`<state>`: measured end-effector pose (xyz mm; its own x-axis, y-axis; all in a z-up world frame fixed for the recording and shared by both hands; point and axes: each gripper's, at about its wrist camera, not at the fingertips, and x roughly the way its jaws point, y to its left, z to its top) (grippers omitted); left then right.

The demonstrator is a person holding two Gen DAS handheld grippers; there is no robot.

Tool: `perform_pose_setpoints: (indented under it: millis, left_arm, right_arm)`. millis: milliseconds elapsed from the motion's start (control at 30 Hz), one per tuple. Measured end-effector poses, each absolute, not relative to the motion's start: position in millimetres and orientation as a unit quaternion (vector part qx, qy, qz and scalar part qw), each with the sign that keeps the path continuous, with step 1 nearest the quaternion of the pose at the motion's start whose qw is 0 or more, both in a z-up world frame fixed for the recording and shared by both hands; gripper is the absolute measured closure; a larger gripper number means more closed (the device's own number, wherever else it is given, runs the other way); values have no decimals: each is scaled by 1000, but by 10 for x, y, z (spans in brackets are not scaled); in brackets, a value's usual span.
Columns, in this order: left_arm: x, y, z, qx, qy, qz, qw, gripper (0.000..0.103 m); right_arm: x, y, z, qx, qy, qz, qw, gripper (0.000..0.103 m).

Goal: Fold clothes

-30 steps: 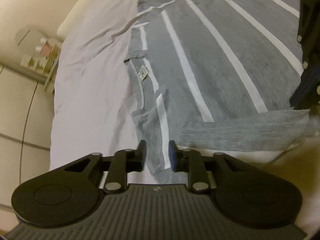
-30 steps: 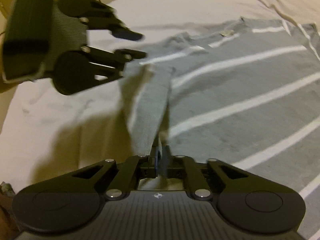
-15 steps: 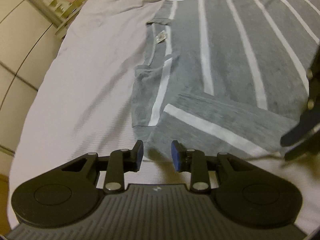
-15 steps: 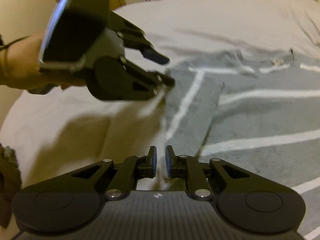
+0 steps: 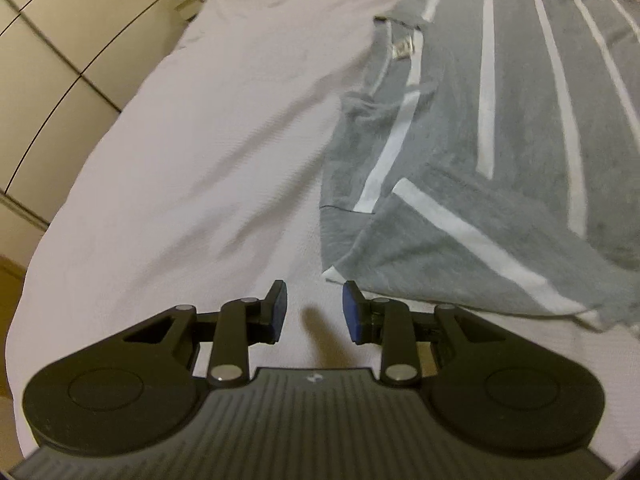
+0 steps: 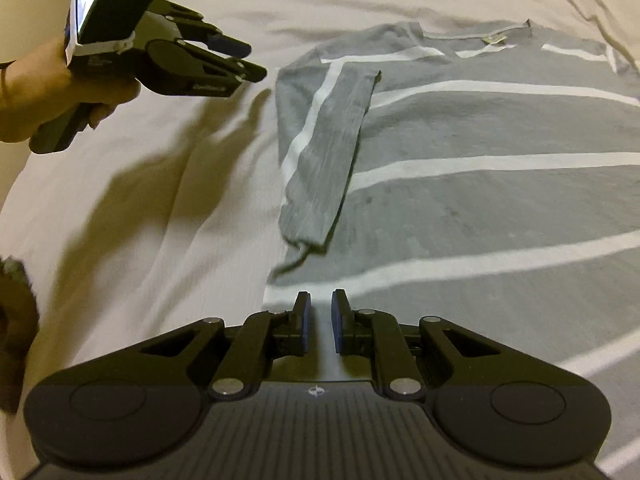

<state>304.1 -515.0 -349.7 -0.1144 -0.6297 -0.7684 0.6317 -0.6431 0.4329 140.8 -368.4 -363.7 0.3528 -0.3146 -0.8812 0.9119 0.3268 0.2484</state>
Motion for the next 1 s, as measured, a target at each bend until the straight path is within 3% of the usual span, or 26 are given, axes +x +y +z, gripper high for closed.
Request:
perform_pose_setpoints:
  millis: [300, 400, 467, 500, 667, 867, 1000]
  left_arm:
    - [2615, -4445, -3183, 481, 31, -765, 427, 75]
    - [2353, -4272, -3059, 463, 51, -771, 435, 67]
    - [2112, -4156, -2961, 452, 56, -776, 437, 58]
    - [1989, -4096, -2913, 446, 58, -779, 437, 57]
    - [1090, -4007, -2849, 440, 47, -786, 431, 38]
    - [-262, -4127, -2985, 447, 44, -768, 456, 34]
    - [-1129, -4391, -3155, 430, 84, -760, 479, 35]
  right_arm:
    - [826, -3510, -3249, 363, 400, -469, 699, 81]
    - [471, -3559, -3097, 345, 404, -488, 692, 72]
    - [214, -3648, -3010, 326, 406, -501, 691, 60]
    - [76, -3708, -2965, 318, 406, -507, 691, 60]
    - [-811, -4084, -2760, 282, 385, -535, 697, 57]
    - [-2082, -4708, -2923, 288, 359, -521, 719, 55]
    - [-2718, -5057, -2949, 263, 369, -491, 744, 55]
